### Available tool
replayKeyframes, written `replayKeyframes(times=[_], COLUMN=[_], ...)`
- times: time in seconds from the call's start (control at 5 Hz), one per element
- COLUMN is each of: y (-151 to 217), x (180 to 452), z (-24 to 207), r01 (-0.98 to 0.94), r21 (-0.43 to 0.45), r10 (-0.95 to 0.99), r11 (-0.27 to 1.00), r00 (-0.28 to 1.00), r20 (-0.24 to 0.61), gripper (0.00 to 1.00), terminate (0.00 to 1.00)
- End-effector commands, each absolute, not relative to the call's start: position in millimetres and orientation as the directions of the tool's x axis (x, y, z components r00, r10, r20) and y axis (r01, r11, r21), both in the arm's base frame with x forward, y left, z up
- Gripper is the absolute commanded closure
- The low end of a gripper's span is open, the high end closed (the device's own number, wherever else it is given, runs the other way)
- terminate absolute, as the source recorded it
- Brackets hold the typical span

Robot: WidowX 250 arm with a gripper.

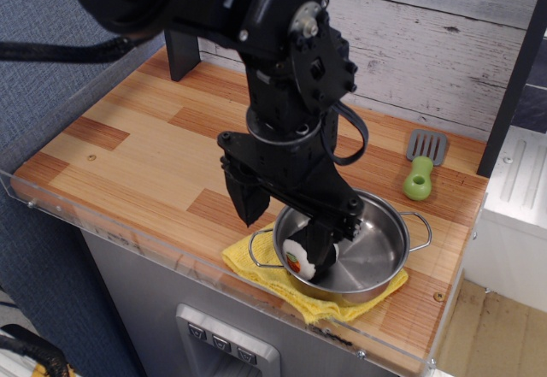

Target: Take the sushi out and put it on the upper left hand corner of the table.

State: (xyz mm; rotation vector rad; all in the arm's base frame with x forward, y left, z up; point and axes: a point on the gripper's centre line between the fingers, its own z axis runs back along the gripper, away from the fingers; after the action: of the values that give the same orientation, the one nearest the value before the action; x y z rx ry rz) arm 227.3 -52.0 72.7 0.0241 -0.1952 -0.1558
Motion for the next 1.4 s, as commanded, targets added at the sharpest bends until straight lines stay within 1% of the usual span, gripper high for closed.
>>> replayKeyframes(times=[0.0, 0.4, 0.6, 0.8, 1.2], y=[-67, -80, -83, -82, -74], x=[252, 258, 255, 251, 251], z=[84, 78, 75, 72, 62], r01=[0.163, 0.181, 0.198, 0.221, 0.201], r21=[0.023, 0.017, 0.023, 0.041, 0.039], r10=[-0.163, -0.179, -0.198, -0.224, -0.205], r11=[0.986, 0.983, 0.980, 0.974, 0.979], r00=[0.955, 0.954, 0.952, 0.945, 0.953], r20=[0.249, 0.241, 0.234, 0.238, 0.224], gripper=[0.00, 0.00, 0.00, 0.00, 0.00], terminate=[0.00, 0.00, 0.00, 0.00, 0.00])
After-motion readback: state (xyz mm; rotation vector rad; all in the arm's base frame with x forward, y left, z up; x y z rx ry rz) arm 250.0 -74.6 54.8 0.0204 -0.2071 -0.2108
